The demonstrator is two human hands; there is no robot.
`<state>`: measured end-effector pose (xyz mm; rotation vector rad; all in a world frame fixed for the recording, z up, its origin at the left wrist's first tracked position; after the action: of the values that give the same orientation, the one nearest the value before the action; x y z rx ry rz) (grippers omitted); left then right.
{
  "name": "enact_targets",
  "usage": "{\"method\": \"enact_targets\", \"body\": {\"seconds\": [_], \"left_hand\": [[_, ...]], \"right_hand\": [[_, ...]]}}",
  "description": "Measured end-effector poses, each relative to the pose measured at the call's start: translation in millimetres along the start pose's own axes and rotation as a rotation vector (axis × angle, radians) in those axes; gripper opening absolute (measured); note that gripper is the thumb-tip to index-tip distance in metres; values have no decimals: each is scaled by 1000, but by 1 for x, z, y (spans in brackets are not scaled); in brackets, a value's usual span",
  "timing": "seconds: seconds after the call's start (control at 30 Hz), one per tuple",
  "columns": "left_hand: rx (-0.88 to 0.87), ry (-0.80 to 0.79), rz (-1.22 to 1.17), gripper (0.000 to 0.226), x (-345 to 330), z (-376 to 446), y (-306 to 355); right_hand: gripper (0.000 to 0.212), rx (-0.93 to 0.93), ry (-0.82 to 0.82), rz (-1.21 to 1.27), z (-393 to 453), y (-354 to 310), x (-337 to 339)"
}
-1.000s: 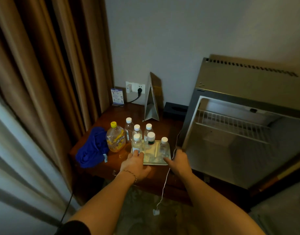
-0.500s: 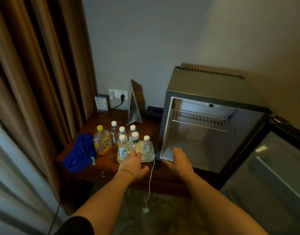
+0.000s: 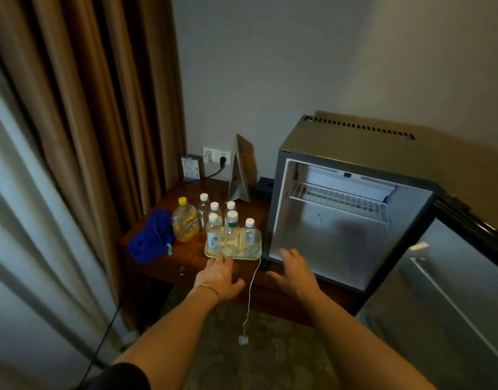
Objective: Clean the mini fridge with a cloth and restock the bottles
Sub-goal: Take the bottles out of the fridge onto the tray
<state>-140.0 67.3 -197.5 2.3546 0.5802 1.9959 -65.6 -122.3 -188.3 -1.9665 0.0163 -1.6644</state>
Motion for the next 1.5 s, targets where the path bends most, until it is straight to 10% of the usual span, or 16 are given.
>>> {"method": "enact_targets", "body": {"seconds": [1.5], "left_hand": [[-115,-12,-155,31,10,267,-109]], "right_hand": [[35,-259,-188,-35,268,-28,-95]]}}
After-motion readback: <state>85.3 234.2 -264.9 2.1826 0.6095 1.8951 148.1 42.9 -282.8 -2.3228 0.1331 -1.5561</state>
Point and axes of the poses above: each hand's wrist, its own z-axis towards the middle knuckle, its own x-axis out of the back of the hand, y = z × x, the point moved 3 cm from there along z, towards the middle knuckle
